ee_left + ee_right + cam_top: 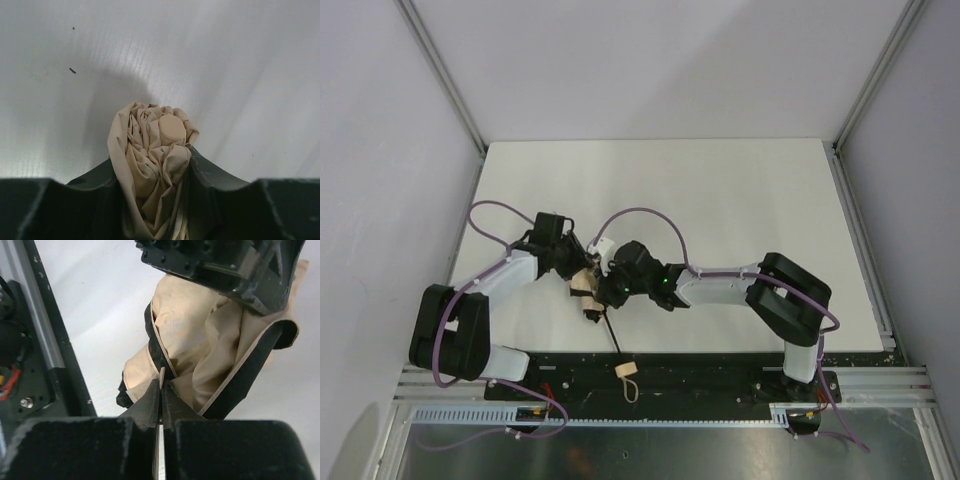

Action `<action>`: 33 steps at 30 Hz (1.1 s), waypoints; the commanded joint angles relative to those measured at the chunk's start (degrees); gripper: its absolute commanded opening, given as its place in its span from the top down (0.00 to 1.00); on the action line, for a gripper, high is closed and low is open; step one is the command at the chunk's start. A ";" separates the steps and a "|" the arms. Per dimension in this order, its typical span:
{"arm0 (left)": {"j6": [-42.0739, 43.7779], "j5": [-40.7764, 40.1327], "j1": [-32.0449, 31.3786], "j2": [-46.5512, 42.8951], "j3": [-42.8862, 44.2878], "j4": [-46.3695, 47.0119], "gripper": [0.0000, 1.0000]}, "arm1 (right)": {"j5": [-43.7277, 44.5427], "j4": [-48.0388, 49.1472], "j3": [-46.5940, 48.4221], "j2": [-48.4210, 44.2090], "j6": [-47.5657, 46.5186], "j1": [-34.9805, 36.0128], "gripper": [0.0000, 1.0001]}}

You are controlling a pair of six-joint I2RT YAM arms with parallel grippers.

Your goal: Put away the umbrella

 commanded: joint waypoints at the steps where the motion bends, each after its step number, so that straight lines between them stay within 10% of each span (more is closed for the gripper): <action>1: -6.60 2.67 0.37 -1.00 1.24 11.77 1.00 | -8.12 4.53 -1.20 -1.98 12.66 1.71 1.00; 10: -9.00 5.81 1.94 0.51 2.23 13.23 1.00 | -4.33 1.12 -1.30 0.62 6.05 3.66 1.00; 25: -10.76 8.13 3.28 0.19 0.63 14.97 1.00 | -14.59 16.29 -5.07 0.14 21.41 4.34 0.73; 33: -3.08 12.09 4.82 -11.71 -2.48 30.13 1.00 | -12.87 -0.46 -6.61 -27.90 19.02 -4.89 0.48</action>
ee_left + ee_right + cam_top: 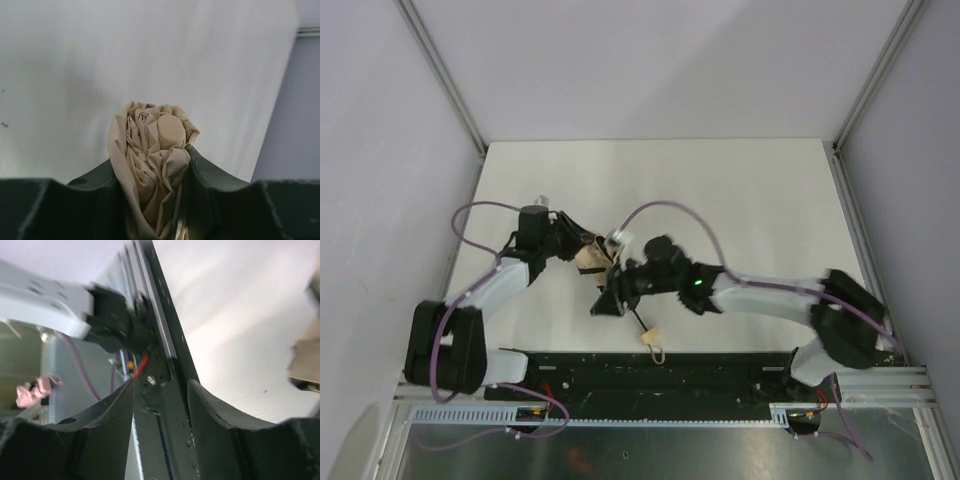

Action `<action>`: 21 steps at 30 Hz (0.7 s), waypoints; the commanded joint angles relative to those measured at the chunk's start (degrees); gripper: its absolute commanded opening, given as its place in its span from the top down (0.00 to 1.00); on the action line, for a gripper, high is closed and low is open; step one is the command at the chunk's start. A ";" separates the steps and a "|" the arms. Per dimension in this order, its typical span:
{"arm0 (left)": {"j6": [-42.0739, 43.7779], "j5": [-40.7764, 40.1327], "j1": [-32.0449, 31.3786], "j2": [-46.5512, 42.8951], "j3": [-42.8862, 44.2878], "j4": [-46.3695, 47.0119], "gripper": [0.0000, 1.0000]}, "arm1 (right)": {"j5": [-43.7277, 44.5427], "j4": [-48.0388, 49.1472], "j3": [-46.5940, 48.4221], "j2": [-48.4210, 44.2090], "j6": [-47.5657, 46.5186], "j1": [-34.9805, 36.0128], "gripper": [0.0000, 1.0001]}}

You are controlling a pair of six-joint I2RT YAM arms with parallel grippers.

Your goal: Put away the umbrella

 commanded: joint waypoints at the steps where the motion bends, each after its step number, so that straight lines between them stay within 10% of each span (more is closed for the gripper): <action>1: 7.06 4.48 0.82 -11.77 0.32 15.59 1.00 | 1.74 -10.40 1.41 -19.51 -1.67 -7.75 0.47; 12: 44.54 2.22 -7.98 -21.77 12.22 20.17 1.00 | 3.07 -29.53 0.77 -37.87 -7.78 -27.45 0.43; 21: 54.86 -17.24 -27.24 -20.45 -3.93 33.74 1.00 | 1.92 -29.02 -5.70 -42.29 -7.63 -30.44 0.43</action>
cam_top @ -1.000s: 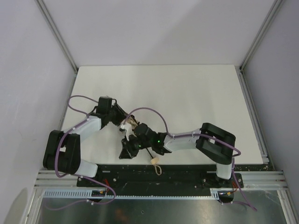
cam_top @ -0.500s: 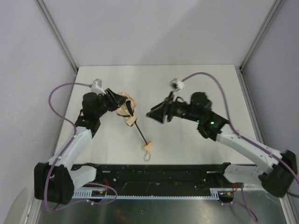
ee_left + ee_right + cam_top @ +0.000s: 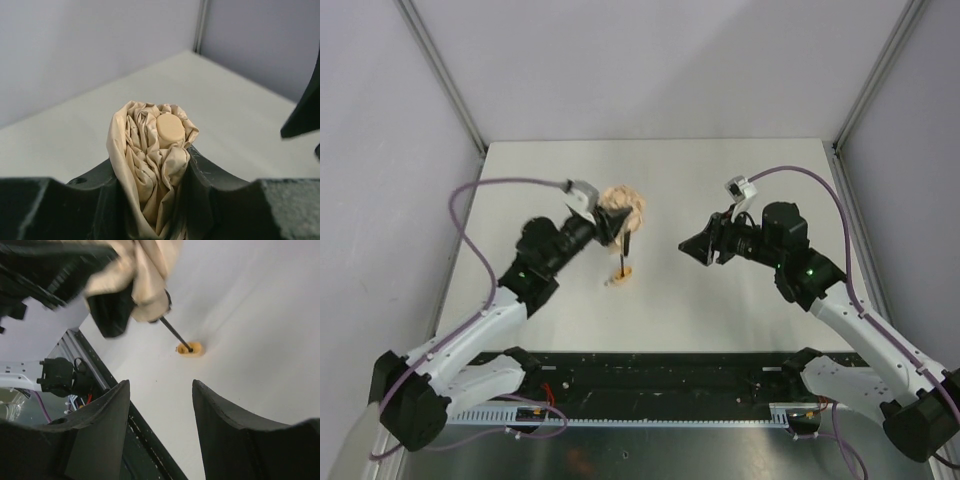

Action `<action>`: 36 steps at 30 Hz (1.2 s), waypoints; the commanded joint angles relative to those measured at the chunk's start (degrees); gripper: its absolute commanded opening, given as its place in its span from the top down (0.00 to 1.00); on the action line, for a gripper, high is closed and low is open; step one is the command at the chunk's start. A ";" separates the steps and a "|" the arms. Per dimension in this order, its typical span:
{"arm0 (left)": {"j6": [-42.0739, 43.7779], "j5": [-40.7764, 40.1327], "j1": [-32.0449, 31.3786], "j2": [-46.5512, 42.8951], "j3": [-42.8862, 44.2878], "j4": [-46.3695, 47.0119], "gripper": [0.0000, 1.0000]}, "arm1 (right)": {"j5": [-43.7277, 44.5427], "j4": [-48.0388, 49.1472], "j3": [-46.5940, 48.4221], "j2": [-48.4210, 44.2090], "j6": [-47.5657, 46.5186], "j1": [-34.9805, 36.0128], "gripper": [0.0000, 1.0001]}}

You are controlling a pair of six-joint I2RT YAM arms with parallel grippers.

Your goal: Put away the umbrella

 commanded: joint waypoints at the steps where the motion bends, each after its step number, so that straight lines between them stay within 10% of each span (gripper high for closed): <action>1: 3.89 -12.96 -6.33 1.64 -9.55 11.86 1.00 | -1.29 -0.39 -2.60 -2.75 -0.62 -0.43 0.43; 13: -18.30 -13.31 -5.47 3.40 -26.00 24.07 1.00 | -4.38 -0.32 -7.02 -6.14 0.92 -0.58 0.43; 24: -34.60 18.83 21.28 18.54 0.46 -18.32 1.00 | -4.38 -0.08 -7.86 -6.20 1.78 -0.58 0.43; 36: -31.32 34.93 39.75 58.24 33.84 -25.40 0.76 | -5.83 2.52 -8.04 -5.11 2.87 -0.67 0.43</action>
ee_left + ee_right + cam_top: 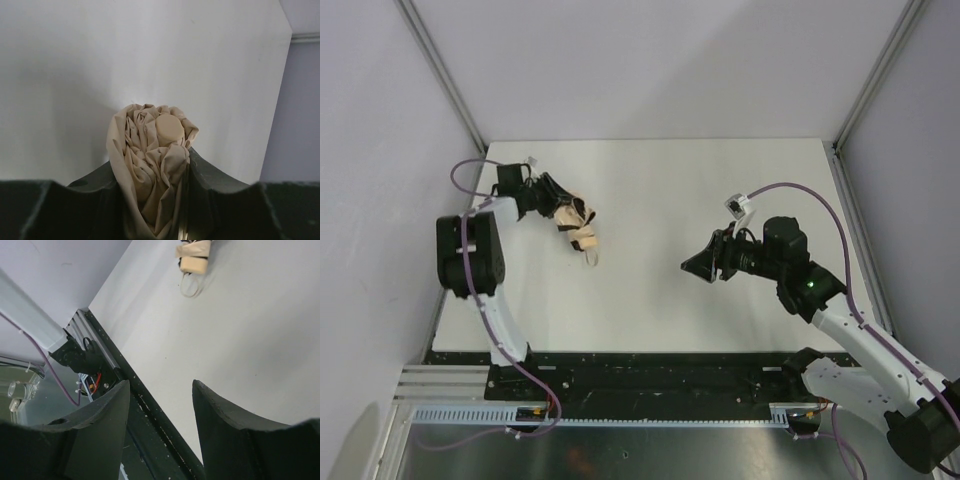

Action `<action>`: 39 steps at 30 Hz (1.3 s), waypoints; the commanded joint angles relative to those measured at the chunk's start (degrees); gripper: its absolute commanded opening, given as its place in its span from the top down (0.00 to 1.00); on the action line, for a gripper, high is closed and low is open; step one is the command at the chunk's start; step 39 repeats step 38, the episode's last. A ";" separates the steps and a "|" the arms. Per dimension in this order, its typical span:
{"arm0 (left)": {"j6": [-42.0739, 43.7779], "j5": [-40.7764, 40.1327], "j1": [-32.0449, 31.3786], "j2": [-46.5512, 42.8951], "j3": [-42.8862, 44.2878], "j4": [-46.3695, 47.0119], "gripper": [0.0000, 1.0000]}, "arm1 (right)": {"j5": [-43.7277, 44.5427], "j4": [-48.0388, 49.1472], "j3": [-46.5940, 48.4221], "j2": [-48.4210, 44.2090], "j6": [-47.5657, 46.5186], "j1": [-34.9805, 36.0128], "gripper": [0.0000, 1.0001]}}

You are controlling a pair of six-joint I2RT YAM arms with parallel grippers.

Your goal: Put away the umbrella

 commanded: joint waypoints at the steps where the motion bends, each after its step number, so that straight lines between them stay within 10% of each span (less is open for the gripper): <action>1: 0.72 10.06 4.34 9.17 11.67 -3.57 0.69 | -1.39 2.97 -0.11 -0.55 0.72 -0.21 0.42; 9: 6.26 3.88 7.95 8.26 18.10 -12.31 0.04 | -3.75 4.76 -0.11 0.59 0.35 -0.97 0.42; 15: 10.47 -4.90 11.27 -3.33 16.46 -18.79 0.01 | -1.33 3.82 0.69 0.80 0.46 -2.12 0.42; 21: 11.49 -6.61 8.76 -24.42 6.58 -19.41 0.01 | 20.70 -10.60 4.49 -0.74 -0.72 -5.70 0.40; 32: 21.57 -23.34 -35.72 -49.90 14.23 -17.97 0.01 | 42.41 -22.63 17.34 -13.89 -8.15 -9.60 0.24; 39: 24.41 -24.70 -40.95 -56.29 14.96 -14.03 0.01 | 43.21 -22.40 18.56 -20.57 -8.67 -9.70 0.04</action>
